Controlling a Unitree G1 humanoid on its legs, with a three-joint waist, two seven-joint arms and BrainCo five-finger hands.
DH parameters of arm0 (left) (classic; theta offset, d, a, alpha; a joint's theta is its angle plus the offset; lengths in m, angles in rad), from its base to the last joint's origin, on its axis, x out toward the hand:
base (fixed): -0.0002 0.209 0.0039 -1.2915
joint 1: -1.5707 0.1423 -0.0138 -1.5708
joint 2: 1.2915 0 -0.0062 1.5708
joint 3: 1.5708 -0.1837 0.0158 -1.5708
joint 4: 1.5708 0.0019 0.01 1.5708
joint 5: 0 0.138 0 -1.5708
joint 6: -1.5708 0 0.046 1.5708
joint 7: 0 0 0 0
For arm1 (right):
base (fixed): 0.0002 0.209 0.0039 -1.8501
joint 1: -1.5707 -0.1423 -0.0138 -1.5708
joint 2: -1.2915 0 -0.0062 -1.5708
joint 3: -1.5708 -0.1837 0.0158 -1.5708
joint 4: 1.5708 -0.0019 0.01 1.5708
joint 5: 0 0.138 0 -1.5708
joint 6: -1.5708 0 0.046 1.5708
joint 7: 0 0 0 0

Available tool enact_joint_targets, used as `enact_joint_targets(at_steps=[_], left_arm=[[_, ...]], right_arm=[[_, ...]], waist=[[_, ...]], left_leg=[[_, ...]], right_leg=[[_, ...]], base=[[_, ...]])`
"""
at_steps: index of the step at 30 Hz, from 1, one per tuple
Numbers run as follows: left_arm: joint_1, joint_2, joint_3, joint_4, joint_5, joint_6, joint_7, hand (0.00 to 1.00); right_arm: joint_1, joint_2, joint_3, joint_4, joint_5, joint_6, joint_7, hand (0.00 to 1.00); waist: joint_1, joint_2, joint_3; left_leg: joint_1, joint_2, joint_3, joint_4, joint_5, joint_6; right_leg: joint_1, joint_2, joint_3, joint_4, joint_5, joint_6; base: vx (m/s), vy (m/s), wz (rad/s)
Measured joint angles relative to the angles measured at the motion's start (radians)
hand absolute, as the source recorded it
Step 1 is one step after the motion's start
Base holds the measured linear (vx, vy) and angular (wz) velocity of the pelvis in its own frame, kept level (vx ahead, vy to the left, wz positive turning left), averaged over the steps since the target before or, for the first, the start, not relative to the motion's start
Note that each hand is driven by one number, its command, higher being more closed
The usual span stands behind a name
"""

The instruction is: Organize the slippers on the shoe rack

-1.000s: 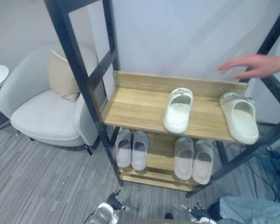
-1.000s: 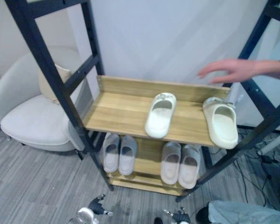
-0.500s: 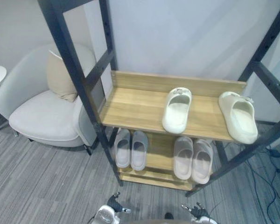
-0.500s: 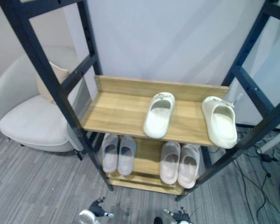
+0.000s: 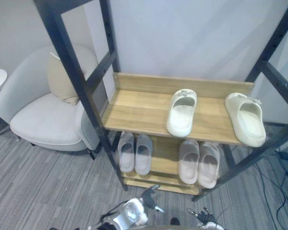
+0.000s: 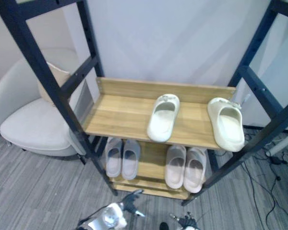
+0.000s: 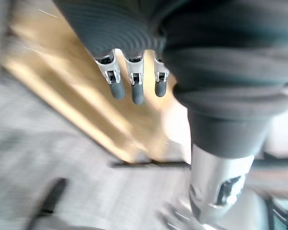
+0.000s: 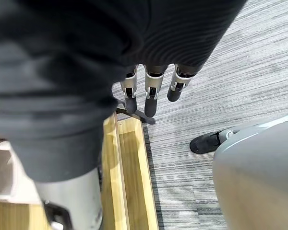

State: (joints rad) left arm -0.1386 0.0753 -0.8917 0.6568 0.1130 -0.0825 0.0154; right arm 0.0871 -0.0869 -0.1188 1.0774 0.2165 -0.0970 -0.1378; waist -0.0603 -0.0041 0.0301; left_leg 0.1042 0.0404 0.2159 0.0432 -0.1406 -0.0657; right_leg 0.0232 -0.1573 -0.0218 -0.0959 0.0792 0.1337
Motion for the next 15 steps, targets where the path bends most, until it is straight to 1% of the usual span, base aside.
enact_joint_targets(at_steps=[2, 5, 9, 13, 15], left_arm=[[-0.03, -0.014, -0.047, -0.069, -0.046, -0.01, -0.024, 0.0], [-0.071, -0.028, -0.077, -0.147, -0.096, -0.027, -0.042, 0.0], [-0.114, -0.027, -0.08, -0.255, -0.14, -0.038, -0.041, 0.0], [-0.131, -0.016, -0.077, -0.422, -0.193, -0.042, -0.038, 0.0], [-0.165, -0.016, -0.065, -0.528, -0.226, -0.042, -0.034, 0.0]], right_arm=[[0.0, -0.001, -0.016, 0.0, 0.003, -0.001, -0.002, 0.0], [0.001, 0.004, -0.038, 0.002, 0.024, -0.002, -0.005, 0.0], [0.004, 0.007, -0.066, 0.002, 0.024, -0.004, -0.018, 0.0], [0.015, 0.002, -0.076, 0.002, 0.023, -0.004, -0.021, 0.0], [0.028, -0.002, -0.076, 0.004, 0.023, -0.005, -0.021, 0.0]], waist=[[-0.006, 0.009, -0.005], [-0.015, 0.015, -0.008], [-0.027, 0.015, -0.007], [-0.041, 0.019, -0.01], [-0.04, 0.023, -0.013]], left_leg=[[0.001, -0.001, 0.002, -0.004, 0.0, 0.0], [0.001, -0.001, 0.002, -0.005, 0.0, 0.0], [0.003, -0.001, 0.002, -0.003, 0.0, 0.0], [0.004, -0.001, 0.002, -0.002, -0.001, -0.001], [0.004, -0.001, 0.009, -0.001, -0.001, -0.001]], right_leg=[[-0.003, 0.001, 0.002, 0.001, 0.0, 0.0], [-0.003, 0.001, 0.002, 0.003, 0.0, 0.0], [-0.001, 0.001, 0.003, 0.002, 0.0, 0.0], [0.0, 0.001, 0.003, 0.001, 0.0, -0.001], [-0.005, -0.001, 0.011, 0.007, 0.001, -0.001]], base=[[0.0, 0.0, -0.03], [0.0, 0.0, 0.0], [0.0, 0.0, 0.0], [0.0, 0.0, 0.0], [0.0, 0.0, -0.08]])
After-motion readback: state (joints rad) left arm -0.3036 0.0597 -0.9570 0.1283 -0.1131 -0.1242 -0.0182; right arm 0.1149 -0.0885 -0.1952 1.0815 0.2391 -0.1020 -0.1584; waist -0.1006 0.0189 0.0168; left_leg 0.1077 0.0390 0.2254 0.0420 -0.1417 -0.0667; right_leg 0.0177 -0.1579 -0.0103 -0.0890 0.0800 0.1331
